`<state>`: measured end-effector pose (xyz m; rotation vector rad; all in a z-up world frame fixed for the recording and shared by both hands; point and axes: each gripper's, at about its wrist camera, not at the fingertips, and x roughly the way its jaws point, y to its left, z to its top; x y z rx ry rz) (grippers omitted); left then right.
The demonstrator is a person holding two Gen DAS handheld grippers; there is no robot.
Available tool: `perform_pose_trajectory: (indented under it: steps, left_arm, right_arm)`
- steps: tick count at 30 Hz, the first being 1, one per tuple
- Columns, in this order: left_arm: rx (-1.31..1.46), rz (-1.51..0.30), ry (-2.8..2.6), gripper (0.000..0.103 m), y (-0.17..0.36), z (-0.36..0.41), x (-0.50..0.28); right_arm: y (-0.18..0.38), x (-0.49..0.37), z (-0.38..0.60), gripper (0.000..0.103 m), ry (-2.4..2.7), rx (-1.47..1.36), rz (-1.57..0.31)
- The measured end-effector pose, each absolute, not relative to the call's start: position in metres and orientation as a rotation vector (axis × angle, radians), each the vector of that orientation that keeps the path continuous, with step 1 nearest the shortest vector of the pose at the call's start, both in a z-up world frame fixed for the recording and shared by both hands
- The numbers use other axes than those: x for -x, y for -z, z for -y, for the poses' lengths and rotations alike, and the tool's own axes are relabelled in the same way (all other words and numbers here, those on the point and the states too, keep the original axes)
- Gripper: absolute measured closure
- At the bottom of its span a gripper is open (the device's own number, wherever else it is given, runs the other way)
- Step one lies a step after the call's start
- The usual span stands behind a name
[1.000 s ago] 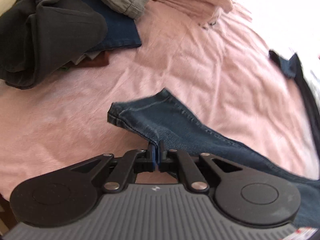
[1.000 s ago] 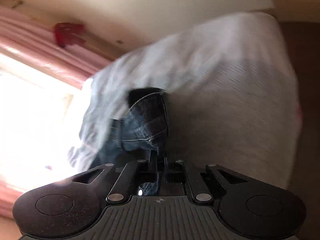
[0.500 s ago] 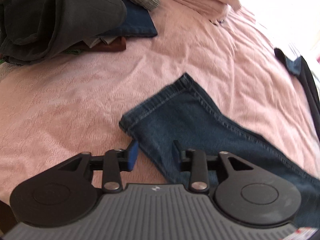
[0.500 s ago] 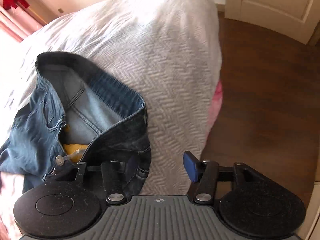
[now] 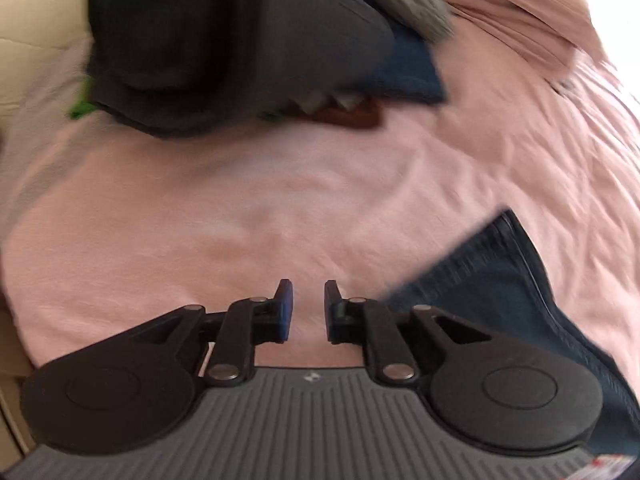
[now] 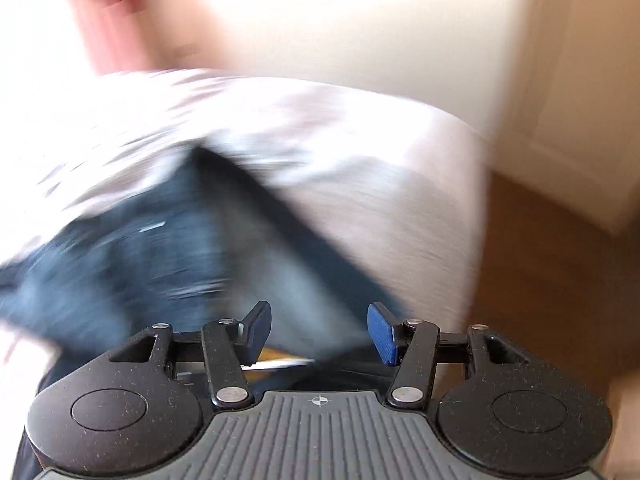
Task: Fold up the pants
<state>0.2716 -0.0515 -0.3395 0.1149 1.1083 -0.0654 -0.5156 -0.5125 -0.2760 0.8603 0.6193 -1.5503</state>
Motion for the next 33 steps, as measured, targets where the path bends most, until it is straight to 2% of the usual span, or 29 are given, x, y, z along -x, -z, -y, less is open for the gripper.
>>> perform_pose_trajectory:
  steps: [2, 5, 9, 12, 17, 19, 21, 25, 29, 33]
  left_arm:
    - [-0.145, -1.046, 0.146, 0.092, 0.323, 0.076, -0.272]
    - [-0.238, -1.003, 0.388, 0.09, 0.315, 0.153, -0.264]
    - [-0.335, -0.978, 0.686, 0.083, 0.328, 0.278, -0.234]
    - [-0.356, -0.985, 0.862, 0.081, 0.343, 0.37, -0.212]
    - [-0.602, -0.765, 1.066, 0.079, 0.36, 0.502, -0.178]
    - [-0.672, -0.67, 1.117, 0.077, 0.364, 0.537, -0.173]
    - [-0.709, -0.602, 1.154, 0.07, 0.37, 0.565, -0.173]
    - [-0.775, -0.508, 1.184, 0.067, 0.383, 0.606, -0.177]
    - [-0.858, -0.401, 1.213, 0.059, 0.395, 0.631, -0.174]
    - [-0.894, -0.353, 1.218, 0.051, 0.402, 0.649, -0.173]
  right_arm:
    - [0.271, 0.464, 0.517, 0.052, 1.394, -0.747, -0.635]
    - [0.283, 0.379, 0.531, 0.052, 1.173, -0.593, -0.695]
    - [0.321, 0.267, 0.563, 0.052, 0.967, -0.461, -0.735]
    - [0.339, 0.192, 0.583, 0.052, 0.856, -0.345, -0.791]
    - [0.364, 0.13, 0.608, 0.052, 0.771, -0.211, -0.861]
    - [0.368, 0.13, 0.626, 0.052, 0.777, -0.183, -0.876]
    - [0.363, 0.148, 0.644, 0.052, 0.846, -0.173, -0.881]
    - [0.334, 0.247, 0.664, 0.052, 1.034, -0.305, -0.839]
    - [0.302, 0.358, 0.663, 0.052, 1.234, -0.455, -0.797]
    - [0.284, 0.429, 0.669, 0.052, 1.317, -0.662, -0.652]
